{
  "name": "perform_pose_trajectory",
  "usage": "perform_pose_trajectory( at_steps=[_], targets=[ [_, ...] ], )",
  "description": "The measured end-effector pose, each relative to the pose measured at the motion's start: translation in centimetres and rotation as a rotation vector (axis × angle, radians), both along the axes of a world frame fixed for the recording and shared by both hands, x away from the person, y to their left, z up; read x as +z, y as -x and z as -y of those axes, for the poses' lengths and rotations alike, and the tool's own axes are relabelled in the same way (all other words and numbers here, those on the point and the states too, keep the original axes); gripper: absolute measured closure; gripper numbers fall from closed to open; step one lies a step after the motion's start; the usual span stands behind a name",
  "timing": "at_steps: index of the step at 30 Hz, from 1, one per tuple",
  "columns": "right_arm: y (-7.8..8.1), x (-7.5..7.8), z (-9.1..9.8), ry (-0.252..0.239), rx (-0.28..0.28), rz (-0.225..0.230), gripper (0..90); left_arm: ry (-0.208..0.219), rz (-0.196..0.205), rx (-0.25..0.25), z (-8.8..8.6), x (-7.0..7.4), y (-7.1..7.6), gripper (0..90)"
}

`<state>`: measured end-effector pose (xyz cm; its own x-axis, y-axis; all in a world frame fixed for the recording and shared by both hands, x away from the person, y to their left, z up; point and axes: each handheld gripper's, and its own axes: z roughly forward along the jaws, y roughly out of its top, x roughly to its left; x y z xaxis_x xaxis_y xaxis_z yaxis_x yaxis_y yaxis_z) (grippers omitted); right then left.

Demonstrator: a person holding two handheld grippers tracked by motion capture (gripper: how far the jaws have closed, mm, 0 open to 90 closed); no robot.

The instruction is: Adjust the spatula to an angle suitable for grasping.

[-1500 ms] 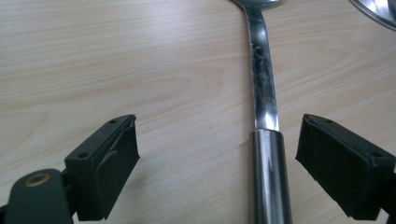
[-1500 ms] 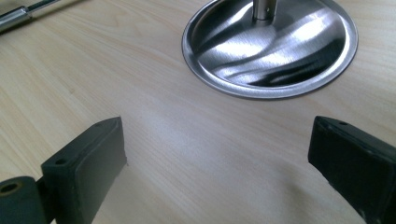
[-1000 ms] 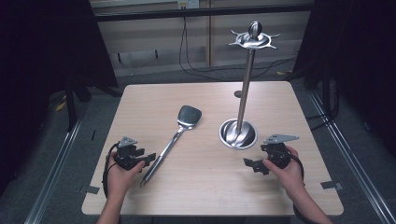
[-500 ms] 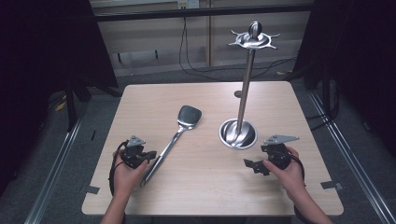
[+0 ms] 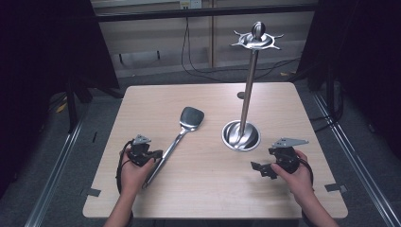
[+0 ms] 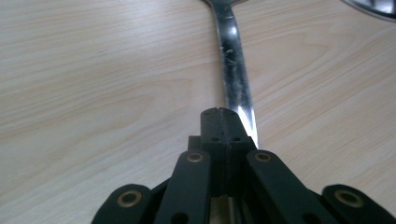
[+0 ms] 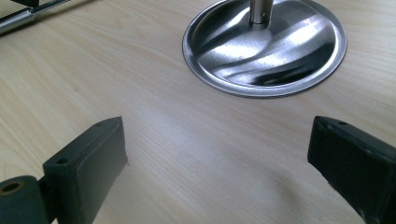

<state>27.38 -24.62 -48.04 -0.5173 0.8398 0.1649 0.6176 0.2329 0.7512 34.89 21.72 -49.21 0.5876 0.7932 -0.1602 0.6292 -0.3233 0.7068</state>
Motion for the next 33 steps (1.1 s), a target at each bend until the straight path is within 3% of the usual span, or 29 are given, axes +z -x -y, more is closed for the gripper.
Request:
perform_pose_trajectory(
  at_steps=[6,8,11,19,23,25,33],
  targets=[
    [0.3,0.0,0.3,-0.002,-0.014,-0.002,4.3,-0.029,-0.023,-0.017,0.2,0.0,-0.1,90.0],
    [0.3,0.0,0.3,-0.005,-0.017,-0.003,4.3,0.006,-0.035,-0.019,0.3,-0.2,-0.1,90.0],
    [0.4,0.1,0.4,-0.006,-0.017,-0.001,4.3,0.024,-0.043,-0.017,0.8,-0.2,0.2,90.0],
    [0.4,0.1,0.4,-0.008,-0.016,-0.002,4.3,0.006,-0.058,-0.104,3.0,0.1,0.9,90.0],
    [0.4,0.0,0.5,-0.004,-0.013,-0.007,4.3,0.057,-0.074,-0.119,4.1,-0.2,1.0,90.0],
    [0.5,0.0,0.5,-0.003,-0.016,-0.005,4.3,0.038,-0.073,-0.136,4.6,-0.1,1.0,90.0],
    [1.0,0.0,1.2,-0.003,-0.031,0.0,4.3,0.033,-0.071,-0.189,6.4,-0.2,0.9,90.0]
  ],
)
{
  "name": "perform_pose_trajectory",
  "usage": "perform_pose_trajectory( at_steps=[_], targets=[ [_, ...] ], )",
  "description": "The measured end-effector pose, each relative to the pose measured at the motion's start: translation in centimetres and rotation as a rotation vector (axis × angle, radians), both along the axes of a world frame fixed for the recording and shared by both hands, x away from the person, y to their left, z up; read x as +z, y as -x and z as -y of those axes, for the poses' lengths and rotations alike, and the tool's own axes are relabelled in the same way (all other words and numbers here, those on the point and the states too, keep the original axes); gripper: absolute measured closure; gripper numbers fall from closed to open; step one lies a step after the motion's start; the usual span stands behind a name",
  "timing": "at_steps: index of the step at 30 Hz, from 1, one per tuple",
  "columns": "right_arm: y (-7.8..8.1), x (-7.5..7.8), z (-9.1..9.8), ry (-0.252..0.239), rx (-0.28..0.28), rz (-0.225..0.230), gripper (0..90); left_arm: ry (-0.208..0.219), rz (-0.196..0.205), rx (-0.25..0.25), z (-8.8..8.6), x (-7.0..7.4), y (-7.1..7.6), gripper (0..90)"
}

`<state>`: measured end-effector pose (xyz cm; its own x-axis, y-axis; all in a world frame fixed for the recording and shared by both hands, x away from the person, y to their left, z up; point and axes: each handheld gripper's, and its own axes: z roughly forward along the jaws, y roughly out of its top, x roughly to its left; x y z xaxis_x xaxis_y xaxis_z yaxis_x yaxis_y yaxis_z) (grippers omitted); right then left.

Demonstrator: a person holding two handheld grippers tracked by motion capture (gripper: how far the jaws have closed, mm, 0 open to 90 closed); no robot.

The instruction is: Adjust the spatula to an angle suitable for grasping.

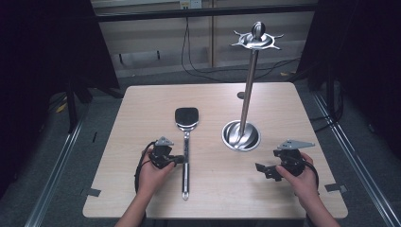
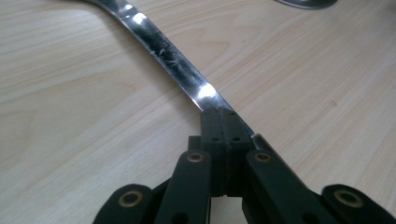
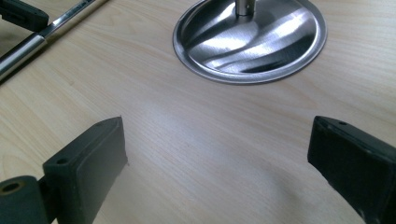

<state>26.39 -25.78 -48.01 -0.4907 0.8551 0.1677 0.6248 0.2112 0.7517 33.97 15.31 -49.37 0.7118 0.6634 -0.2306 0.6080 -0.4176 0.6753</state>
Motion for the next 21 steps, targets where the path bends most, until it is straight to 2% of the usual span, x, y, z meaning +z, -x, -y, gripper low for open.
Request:
perform_pose_trajectory(
  at_steps=[1,5,8,12,15,16,21],
  targets=[
    [0.1,0.0,0.1,0.0,-0.001,0.002,4.3,-0.012,-0.005,-0.016,0.2,0.1,0.0,90.0],
    [0.4,0.1,0.6,-0.002,-0.017,0.0,4.3,0.009,-0.018,-0.057,1.6,0.0,-0.1,90.0],
    [0.8,0.0,1.1,-0.001,-0.03,0.0,4.3,-0.007,-0.009,-0.082,2.8,0.0,-0.3,90.0],
    [1.2,0.0,1.6,0.0,-0.042,0.0,4.4,0.005,0.001,-0.104,4.0,-0.1,-0.4,90.0],
    [1.5,0.1,2.1,-0.004,-0.057,0.002,4.4,-0.003,0.009,-0.126,5.2,-0.1,-0.4,90.0],
    [1.5,0.1,2.2,-0.006,-0.062,-0.001,4.4,-0.018,0.009,-0.14,5.7,-0.1,-0.4,90.0],
    [1.7,0.1,2.6,-0.01,-0.074,0.0,4.4,-0.007,0.016,-0.149,7.4,-0.4,-0.9,90.0]
  ],
)
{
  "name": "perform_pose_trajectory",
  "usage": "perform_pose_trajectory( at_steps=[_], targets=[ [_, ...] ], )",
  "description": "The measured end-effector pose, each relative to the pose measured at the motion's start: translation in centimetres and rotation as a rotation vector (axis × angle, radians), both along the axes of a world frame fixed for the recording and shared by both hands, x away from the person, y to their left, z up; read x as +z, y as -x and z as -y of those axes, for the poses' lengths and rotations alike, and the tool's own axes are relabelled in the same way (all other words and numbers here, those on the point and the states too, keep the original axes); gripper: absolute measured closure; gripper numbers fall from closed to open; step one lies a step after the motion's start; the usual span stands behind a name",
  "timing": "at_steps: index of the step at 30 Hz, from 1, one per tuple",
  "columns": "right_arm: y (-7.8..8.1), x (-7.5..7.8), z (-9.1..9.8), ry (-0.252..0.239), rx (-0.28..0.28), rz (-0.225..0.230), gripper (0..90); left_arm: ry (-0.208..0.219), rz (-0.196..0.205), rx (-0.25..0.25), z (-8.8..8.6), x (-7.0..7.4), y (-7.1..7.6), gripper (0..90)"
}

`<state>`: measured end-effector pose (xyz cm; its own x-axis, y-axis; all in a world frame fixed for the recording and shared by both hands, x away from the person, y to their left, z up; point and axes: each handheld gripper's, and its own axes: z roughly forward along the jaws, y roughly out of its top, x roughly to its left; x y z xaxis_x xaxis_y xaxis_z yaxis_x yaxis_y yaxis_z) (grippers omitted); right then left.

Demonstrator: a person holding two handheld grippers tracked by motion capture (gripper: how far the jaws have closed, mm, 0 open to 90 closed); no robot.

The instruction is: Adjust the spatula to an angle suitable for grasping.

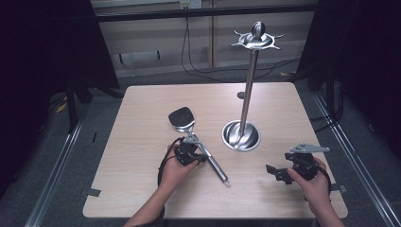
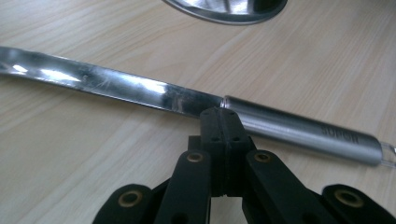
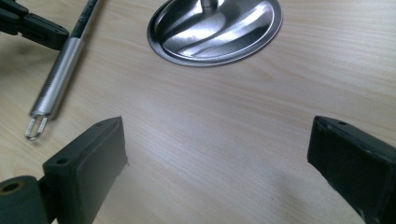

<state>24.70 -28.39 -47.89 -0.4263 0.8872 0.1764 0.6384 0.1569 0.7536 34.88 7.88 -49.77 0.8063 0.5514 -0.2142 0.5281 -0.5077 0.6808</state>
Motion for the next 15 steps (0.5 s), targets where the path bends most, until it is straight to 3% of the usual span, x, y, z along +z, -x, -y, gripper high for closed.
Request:
perform_pose_trajectory(
  at_steps=[6,15],
  targets=[
    [-0.1,0.0,0.2,-0.01,-0.004,-0.001,4.4,0.008,-0.024,-0.032,1.7,-0.3,-0.1,90.0],
    [0.0,0.0,0.3,-0.012,-0.003,0.0,4.4,0.008,0.003,-0.047,3.7,-0.3,-0.6,90.0]
  ],
)
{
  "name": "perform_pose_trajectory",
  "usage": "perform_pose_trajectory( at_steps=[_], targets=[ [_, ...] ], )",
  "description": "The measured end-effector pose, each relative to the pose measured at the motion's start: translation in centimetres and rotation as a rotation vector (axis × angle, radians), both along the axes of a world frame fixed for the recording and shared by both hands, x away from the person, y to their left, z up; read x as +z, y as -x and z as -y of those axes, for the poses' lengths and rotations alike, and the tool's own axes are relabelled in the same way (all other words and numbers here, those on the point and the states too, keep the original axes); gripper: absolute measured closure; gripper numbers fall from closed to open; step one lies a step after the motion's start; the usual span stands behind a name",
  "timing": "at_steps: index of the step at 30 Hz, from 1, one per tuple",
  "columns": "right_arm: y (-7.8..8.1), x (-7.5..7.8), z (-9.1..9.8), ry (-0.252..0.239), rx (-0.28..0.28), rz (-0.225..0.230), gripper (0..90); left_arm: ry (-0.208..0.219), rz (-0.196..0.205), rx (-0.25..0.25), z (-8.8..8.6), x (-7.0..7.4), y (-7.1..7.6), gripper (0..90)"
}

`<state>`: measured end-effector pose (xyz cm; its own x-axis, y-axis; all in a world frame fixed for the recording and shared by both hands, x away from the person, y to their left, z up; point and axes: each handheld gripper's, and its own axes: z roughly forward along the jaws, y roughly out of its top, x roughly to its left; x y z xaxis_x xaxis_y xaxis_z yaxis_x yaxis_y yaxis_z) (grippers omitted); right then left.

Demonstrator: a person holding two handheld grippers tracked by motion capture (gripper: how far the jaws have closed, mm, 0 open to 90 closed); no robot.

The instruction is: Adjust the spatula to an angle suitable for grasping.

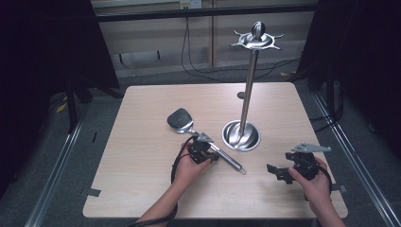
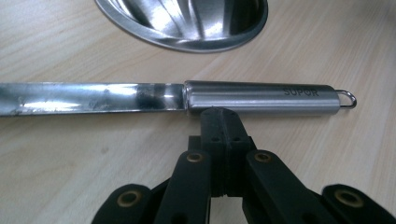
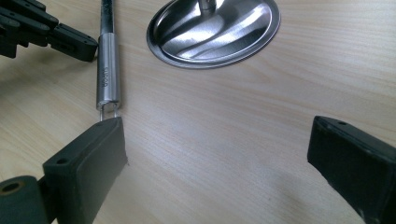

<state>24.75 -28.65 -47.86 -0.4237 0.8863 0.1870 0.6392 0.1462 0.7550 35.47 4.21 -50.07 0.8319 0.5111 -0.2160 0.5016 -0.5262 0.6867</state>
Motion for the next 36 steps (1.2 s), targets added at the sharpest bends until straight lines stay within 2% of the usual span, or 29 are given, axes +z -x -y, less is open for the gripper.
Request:
perform_pose_trajectory(
  at_steps=[13,18,20,23,25,27,28,31,34,36],
  targets=[
    [-0.1,-0.1,-0.2,0.002,0.006,0.004,4.7,-0.006,0.012,-0.001,2.0,0.0,-1.4,89.8],
    [-0.1,-0.2,-0.1,0.001,0.009,0.0,4.7,0.001,0.008,0.014,2.5,-0.1,-2.0,90.0],
    [-0.1,-0.2,-0.1,0.0,0.008,0.002,4.7,0.003,-0.006,0.007,2.5,0.0,-2.1,90.0],
    [-0.1,-0.2,-0.1,-0.001,0.006,0.0,4.7,0.012,-0.006,0.006,2.0,0.4,-2.1,90.0],
    [-0.1,-0.1,0.0,-0.002,0.007,0.003,4.7,0.023,0.014,0.02,1.3,1.0,-2.4,90.0],
    [-0.2,-0.1,-0.1,-0.002,0.006,0.005,4.7,0.034,0.034,0.057,0.5,1.6,-2.9,90.0],
    [-0.2,-0.1,-0.1,-0.003,0.006,0.003,4.7,0.023,0.049,0.073,0.1,1.9,-3.2,90.0],
    [-0.2,-0.1,-0.2,-0.001,0.011,0.001,4.7,0.014,0.063,0.104,-0.5,2.4,-4.2,90.0],
    [-0.2,-0.1,-0.3,-0.002,0.012,0.002,4.7,-0.005,0.083,0.138,-1.1,2.6,-5.5,90.0],
    [-0.2,0.0,-0.3,0.0,0.011,0.003,4.7,0.008,0.081,0.183,-1.3,2.3,-6.3,90.0]
  ],
)
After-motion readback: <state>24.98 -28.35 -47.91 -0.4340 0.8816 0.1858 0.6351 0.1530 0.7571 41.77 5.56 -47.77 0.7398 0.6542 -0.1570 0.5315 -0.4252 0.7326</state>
